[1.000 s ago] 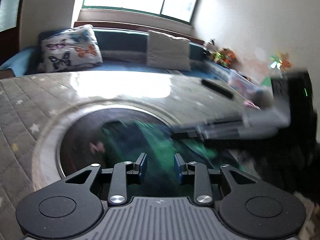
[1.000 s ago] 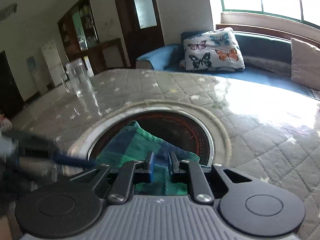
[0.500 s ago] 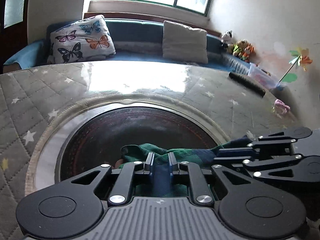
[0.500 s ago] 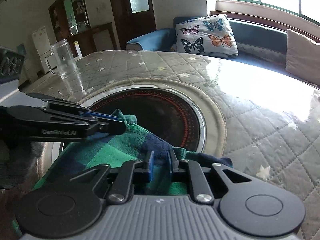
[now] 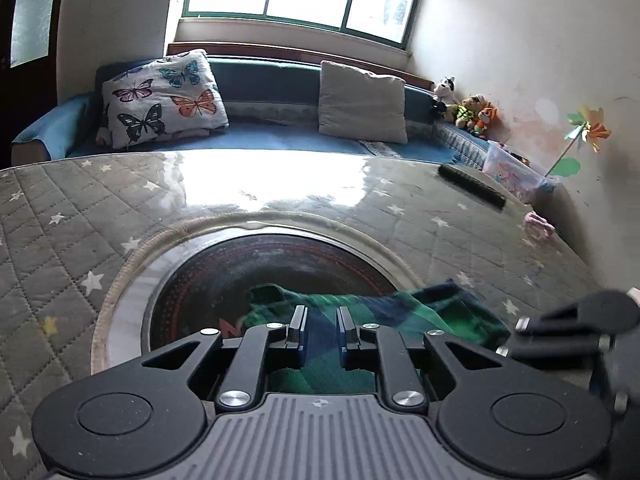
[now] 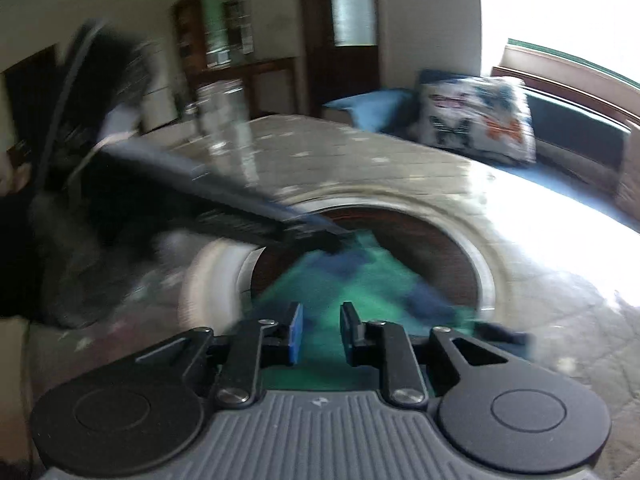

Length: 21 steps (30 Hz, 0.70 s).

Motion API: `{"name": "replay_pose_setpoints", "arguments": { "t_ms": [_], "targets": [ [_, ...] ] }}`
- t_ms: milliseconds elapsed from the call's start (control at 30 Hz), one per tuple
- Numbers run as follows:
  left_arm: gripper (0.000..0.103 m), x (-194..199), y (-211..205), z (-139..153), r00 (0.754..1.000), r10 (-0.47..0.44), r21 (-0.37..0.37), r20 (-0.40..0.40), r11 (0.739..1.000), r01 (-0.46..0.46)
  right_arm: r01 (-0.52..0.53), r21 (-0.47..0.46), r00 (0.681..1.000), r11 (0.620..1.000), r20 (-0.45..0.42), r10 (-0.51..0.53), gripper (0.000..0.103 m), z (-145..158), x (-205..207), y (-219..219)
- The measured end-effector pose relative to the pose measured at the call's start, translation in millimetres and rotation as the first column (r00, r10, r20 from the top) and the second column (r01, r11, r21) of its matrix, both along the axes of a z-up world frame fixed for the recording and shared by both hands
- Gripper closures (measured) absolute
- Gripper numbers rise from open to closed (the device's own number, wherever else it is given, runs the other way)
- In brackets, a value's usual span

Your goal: Fold clothes

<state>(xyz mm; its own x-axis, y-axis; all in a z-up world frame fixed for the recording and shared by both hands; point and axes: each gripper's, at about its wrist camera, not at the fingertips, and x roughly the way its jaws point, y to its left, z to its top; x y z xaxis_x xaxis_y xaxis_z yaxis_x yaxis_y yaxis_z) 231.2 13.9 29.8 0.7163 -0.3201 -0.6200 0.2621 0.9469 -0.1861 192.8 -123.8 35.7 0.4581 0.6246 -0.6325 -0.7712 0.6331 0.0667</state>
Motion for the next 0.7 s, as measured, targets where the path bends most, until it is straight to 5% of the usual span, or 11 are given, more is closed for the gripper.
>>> {"name": "replay_pose_setpoints", "arguments": {
  "t_ms": [267,500,700],
  "targets": [
    [0.086,-19,-7,-13,0.999,-0.003,0.014,-0.035,1.0,0.004,-0.136,-0.099,0.989,0.986,0.043,0.141,0.082,-21,-69,22],
    [0.08,-41,2,-13,0.998,0.048,-0.029,-0.032,0.998,-0.048,-0.003,-0.006,1.0,1.0,0.015,0.003,0.079,-11,-78,-12],
    [0.065,-58,7,-19,0.995,0.085,-0.046,-0.056,0.995,-0.088,0.162,0.015,0.984,0.987,-0.071,-0.161,0.079,-25,-68,-54]
  ]
}}
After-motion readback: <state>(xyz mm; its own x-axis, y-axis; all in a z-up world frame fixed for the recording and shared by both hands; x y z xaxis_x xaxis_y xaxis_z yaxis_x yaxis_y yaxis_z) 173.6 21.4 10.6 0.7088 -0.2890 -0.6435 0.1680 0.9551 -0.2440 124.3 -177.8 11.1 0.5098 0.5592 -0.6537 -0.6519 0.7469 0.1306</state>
